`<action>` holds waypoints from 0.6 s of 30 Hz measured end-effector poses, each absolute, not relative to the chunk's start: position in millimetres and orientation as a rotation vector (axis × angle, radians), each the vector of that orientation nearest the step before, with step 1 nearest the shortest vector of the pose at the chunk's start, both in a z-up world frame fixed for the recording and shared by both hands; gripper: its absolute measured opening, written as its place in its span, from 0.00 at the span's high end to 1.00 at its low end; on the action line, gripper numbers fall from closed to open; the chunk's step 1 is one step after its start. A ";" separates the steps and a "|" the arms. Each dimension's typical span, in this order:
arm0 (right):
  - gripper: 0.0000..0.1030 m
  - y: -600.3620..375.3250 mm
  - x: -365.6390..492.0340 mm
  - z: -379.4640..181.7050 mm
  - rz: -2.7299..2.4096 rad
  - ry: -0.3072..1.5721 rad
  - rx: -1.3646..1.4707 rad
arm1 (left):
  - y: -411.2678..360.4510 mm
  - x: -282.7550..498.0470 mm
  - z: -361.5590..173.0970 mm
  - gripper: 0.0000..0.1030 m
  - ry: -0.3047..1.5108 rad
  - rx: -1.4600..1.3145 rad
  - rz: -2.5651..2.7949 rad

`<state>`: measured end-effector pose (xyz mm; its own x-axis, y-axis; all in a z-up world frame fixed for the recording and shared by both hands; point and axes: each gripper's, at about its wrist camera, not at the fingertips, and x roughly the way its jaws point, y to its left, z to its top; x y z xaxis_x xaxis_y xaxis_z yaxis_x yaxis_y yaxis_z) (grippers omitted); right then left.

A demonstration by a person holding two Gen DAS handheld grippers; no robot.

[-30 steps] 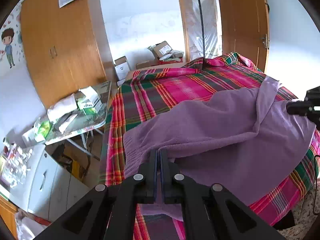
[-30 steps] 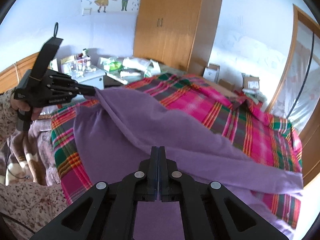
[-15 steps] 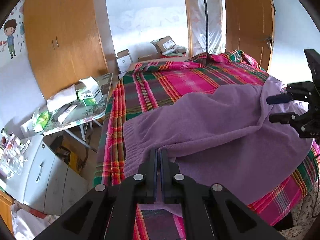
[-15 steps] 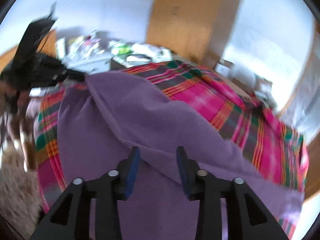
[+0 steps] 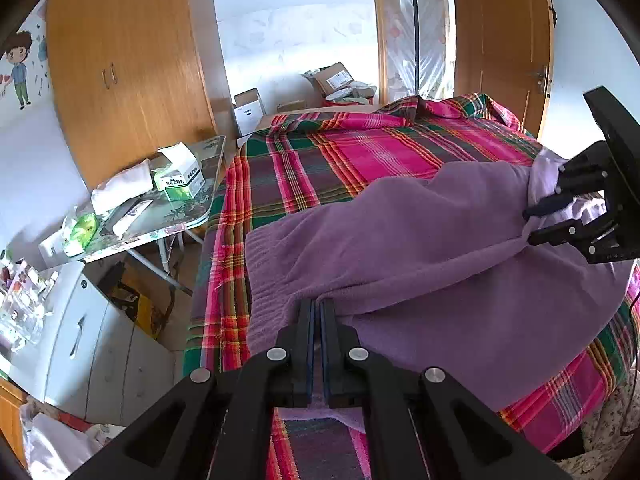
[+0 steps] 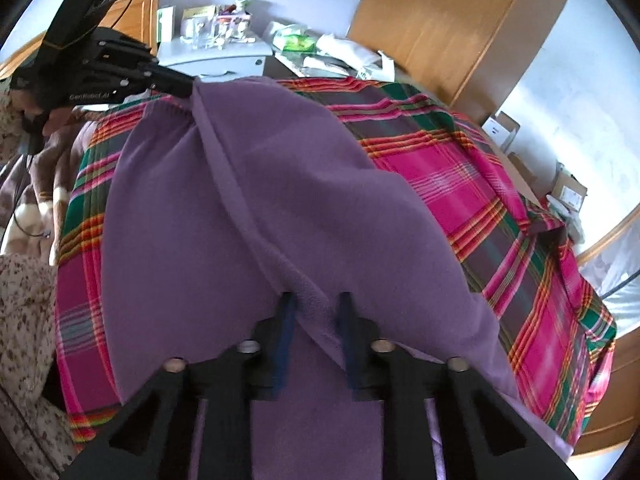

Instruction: Fold clothes

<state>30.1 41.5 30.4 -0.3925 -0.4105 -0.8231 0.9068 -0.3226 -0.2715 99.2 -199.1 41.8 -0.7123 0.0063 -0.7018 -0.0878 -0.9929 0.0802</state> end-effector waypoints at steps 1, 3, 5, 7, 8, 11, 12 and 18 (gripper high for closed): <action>0.89 42.0 31.8 30.6 -1.843 0.940 0.811 | -199.6 98.9 41.3 0.97 0.161 -1.172 2.855; 0.92 42.4 34.2 31.4 -1.843 0.940 0.806 | -200.4 98.2 39.9 0.97 0.153 -1.177 2.853; 0.94 42.2 35.4 31.4 -1.844 0.937 0.806 | -199.9 98.1 37.5 0.97 0.145 -1.186 2.851; 0.95 42.3 37.2 30.0 -1.857 0.941 0.809 | -199.1 98.2 35.9 0.97 0.140 -1.190 2.851; 0.95 42.7 38.7 29.4 -1.873 0.938 0.808 | -198.5 98.4 35.6 0.97 0.138 -1.188 2.852; 0.96 47.4 46.1 35.3 -1.946 0.913 0.769 | -197.7 100.4 39.7 0.97 0.140 -1.154 2.867; 0.96 49.8 48.9 40.8 -1.975 0.897 0.746 | -197.5 101.0 43.6 0.97 0.145 -1.135 2.875; 0.96 68.8 64.2 93.0 -2.144 0.787 0.602 | -191.7 100.8 75.7 0.97 0.193 -1.008 2.910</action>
